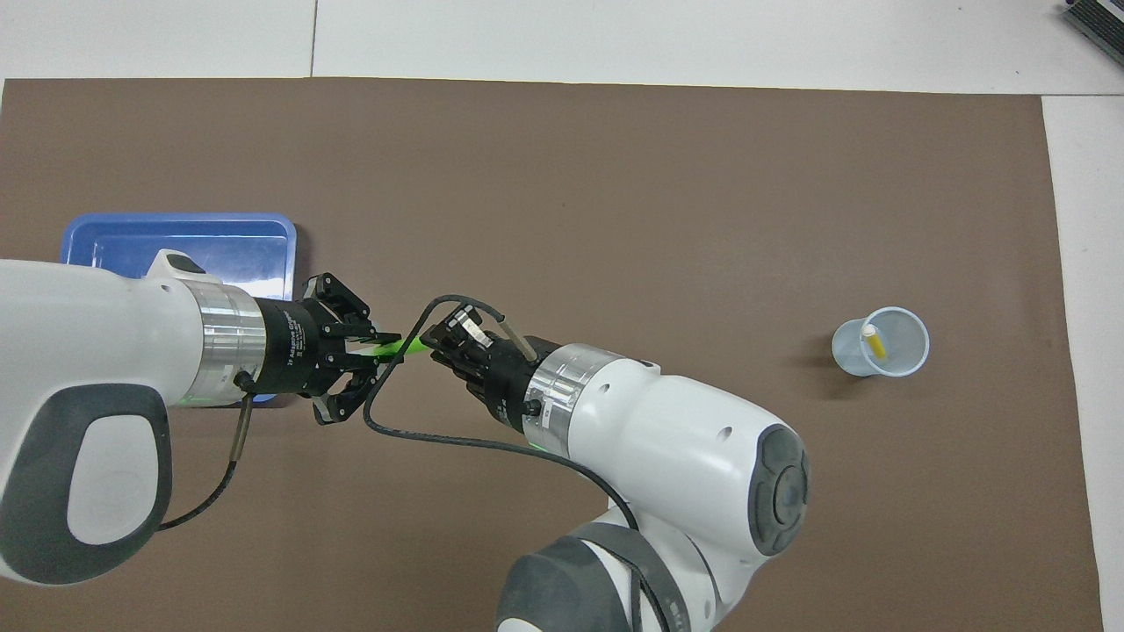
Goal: Transfer and insert pens with both arms
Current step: 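Open the left gripper while the right gripper pulls the pen away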
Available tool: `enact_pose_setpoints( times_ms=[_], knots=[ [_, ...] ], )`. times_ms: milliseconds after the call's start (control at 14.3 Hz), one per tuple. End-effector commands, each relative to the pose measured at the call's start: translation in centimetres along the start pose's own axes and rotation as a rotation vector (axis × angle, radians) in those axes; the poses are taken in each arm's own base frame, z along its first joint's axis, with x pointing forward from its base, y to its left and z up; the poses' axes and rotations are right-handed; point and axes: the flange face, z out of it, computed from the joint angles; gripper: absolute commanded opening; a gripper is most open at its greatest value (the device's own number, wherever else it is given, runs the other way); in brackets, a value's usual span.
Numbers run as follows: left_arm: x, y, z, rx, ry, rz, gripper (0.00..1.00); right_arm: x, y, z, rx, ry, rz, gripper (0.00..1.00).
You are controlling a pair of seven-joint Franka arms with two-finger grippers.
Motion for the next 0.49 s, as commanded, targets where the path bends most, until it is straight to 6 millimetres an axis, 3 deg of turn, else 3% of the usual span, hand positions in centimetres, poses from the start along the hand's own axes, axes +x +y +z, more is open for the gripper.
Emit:
enact_pose_setpoints(
  times_ms=[0,70,279,419],
  knots=[
    [0.26,-1.27,-0.60,0.010,-0.008,-0.002,0.56,0.69,-0.63,-0.34,0.034,0.002,0.030,0.00],
    [0.25,-1.26,-0.62,0.008,-0.008,-0.002,0.75,0.83,-0.70,-0.48,0.036,0.004,0.031,0.00],
    [0.20,-1.32,-0.76,0.006,-0.009,-0.002,0.81,0.71,-0.73,-0.53,0.037,0.003,0.030,0.00],
    [0.20,-1.32,-0.76,0.006,-0.009,-0.005,0.91,0.80,-0.74,-0.56,0.038,0.004,0.031,0.00]
  ],
)
